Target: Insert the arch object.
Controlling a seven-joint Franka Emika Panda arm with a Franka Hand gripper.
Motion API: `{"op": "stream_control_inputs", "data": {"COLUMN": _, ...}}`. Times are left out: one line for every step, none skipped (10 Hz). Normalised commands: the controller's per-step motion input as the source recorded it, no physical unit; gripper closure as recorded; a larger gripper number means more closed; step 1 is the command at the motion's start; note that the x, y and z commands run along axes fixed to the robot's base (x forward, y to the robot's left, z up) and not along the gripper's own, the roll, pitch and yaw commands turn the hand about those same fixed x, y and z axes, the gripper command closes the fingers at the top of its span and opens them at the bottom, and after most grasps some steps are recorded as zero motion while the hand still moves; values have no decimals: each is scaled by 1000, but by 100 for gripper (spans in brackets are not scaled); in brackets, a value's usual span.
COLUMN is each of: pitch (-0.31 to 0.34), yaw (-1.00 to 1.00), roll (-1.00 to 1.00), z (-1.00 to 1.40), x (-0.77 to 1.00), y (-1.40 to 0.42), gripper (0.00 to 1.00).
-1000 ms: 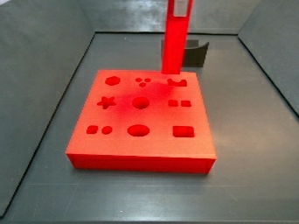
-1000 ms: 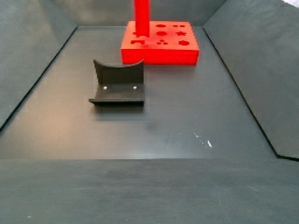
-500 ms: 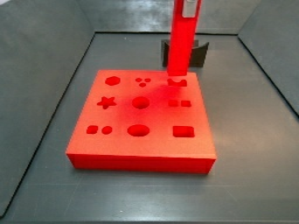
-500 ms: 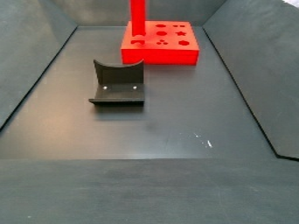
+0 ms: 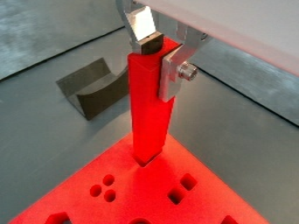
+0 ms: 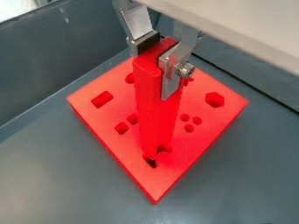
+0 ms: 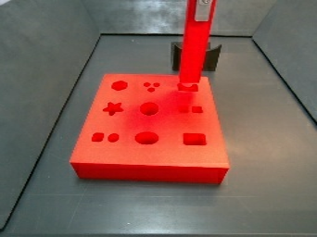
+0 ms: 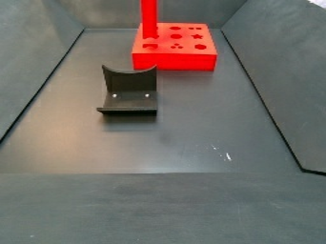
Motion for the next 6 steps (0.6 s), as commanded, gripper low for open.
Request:
{"op": "stream_control_inputs", "data": {"pitch": -10, "yaw": -154, "roll": 0, "z": -94, "x": 100, "y": 0, "gripper": 100}}
{"op": "stream_control_inputs", "data": {"pitch": -6, "yaw": -214, "roll": 0, "z": -97, "x": 91, "y": 0, "gripper": 100}}
{"op": "stream_control_inputs", "data": {"pitch": -11, "yaw": -194, "roll": 0, "z": -137, "x": 31, "y": 0, "gripper": 100}}
{"op": "stream_control_inputs", "data": {"pitch": -29, "yaw": -283, "roll": 0, "z": -163, "x": 197, "y": 0, "gripper": 100}}
{"op": "stream_control_inputs", "data": {"pitch": 0, "yaw": -243, "roll": 0, "z": -89, "x": 109, "y": 6, "gripper": 100}}
{"op": "stream_control_inputs", "data": {"pitch": 0, "yaw": -66, "roll": 0, "z": -109, "x": 0, "y": 66, "gripper": 100}}
